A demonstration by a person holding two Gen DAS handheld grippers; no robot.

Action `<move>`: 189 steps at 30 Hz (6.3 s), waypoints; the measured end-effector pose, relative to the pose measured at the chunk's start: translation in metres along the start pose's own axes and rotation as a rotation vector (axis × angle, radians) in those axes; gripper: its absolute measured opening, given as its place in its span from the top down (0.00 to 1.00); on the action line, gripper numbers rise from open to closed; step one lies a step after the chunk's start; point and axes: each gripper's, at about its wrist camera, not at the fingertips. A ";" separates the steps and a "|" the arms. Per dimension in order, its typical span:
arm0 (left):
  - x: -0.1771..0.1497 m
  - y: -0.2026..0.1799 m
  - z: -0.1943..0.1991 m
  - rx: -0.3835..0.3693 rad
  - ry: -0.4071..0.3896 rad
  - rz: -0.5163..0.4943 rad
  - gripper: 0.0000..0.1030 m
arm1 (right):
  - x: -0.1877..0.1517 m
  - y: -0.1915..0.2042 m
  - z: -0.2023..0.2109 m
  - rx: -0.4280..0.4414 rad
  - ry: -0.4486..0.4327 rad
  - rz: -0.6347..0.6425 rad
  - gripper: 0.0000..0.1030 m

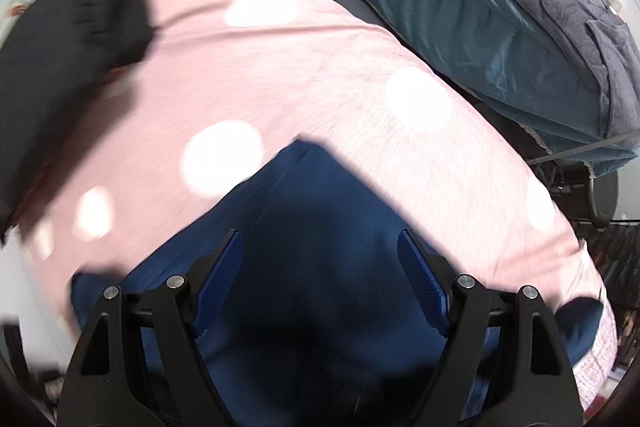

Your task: Fold large clothes

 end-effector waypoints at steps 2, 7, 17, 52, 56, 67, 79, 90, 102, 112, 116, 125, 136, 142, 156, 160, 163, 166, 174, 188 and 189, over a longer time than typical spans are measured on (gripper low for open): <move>-0.003 0.013 -0.016 -0.083 0.050 0.069 0.06 | 0.013 -0.006 -0.026 0.076 0.036 -0.038 0.24; -0.012 0.016 -0.065 -0.268 0.204 0.166 0.06 | 0.002 0.009 -0.044 0.066 0.081 0.006 0.54; -0.026 -0.066 -0.053 -0.151 0.094 -0.135 0.71 | -0.094 -0.021 0.133 0.359 -0.198 -0.162 0.85; -0.336 -0.182 0.414 -0.504 -1.148 -1.142 0.81 | -0.593 -0.006 0.664 0.804 -1.508 0.223 0.88; -0.349 -0.172 0.409 -0.496 -1.134 -1.159 0.81 | -0.590 -0.022 0.654 0.902 -1.470 0.177 0.88; -0.257 -0.196 0.371 -0.287 -0.933 -1.057 0.81 | -0.552 -0.042 0.580 0.763 -1.267 -0.041 0.88; -0.032 -0.389 0.132 0.225 -0.692 -0.927 0.64 | -0.396 -0.232 0.412 0.352 -0.905 -0.792 0.51; 0.028 -0.315 0.033 0.346 -0.598 -0.750 0.07 | -0.424 -0.226 0.260 0.215 -0.589 -0.913 0.27; -0.039 -0.202 -0.001 0.551 -0.585 -0.856 0.06 | -0.447 -0.129 0.171 -0.051 -0.320 -0.680 0.27; -0.149 -0.210 -0.092 0.513 -0.391 -1.250 0.06 | -0.398 -0.040 0.141 -0.270 -0.271 -0.201 0.27; -0.173 -0.215 -0.137 0.627 -0.346 -1.436 0.06 | -0.378 -0.040 0.114 -0.381 -0.190 -0.109 0.27; -0.164 -0.216 -0.186 0.761 -0.282 -1.452 0.07 | -0.366 -0.073 0.081 -0.417 -0.094 -0.160 0.84; -0.151 -0.222 -0.183 0.726 -0.249 -1.359 0.27 | -0.408 -0.127 0.252 -0.194 -0.516 -0.482 0.90; -0.150 -0.230 -0.187 0.730 -0.252 -1.356 0.35 | -0.489 -0.234 0.349 -0.158 -0.765 -0.867 0.93; -0.137 -0.222 -0.160 0.702 -0.287 -1.213 0.73 | -0.651 -0.334 0.246 -0.034 -0.636 -1.559 0.75; -0.136 -0.223 -0.160 0.711 -0.295 -1.197 0.82 | -0.618 -0.281 0.229 0.006 -0.666 -1.361 0.33; -0.134 -0.230 -0.149 0.684 -0.301 -1.176 0.86 | -0.575 -0.245 0.218 0.046 -0.613 -1.185 0.33; -0.125 -0.235 -0.125 0.636 -0.329 -1.140 0.88 | -0.540 -0.219 0.199 0.106 -0.538 -1.056 0.33; -0.069 -0.254 0.033 0.545 -0.607 -0.980 0.89 | -0.488 -0.161 0.158 0.181 -0.404 -0.909 0.33; 0.092 -0.170 0.264 0.669 -0.989 -0.318 0.72 | -0.501 -0.165 0.146 0.164 -0.349 -0.949 0.33; 0.097 -0.163 0.263 0.691 -0.992 -0.285 0.64 | -0.502 -0.164 0.145 0.164 -0.341 -0.948 0.33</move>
Point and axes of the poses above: each gripper's, at about its wrist camera, not at the fingertips, and z roughly against the way its jaws point, y to its left, x to its top, and after that the axes turned 11 degrees about x, right-handed
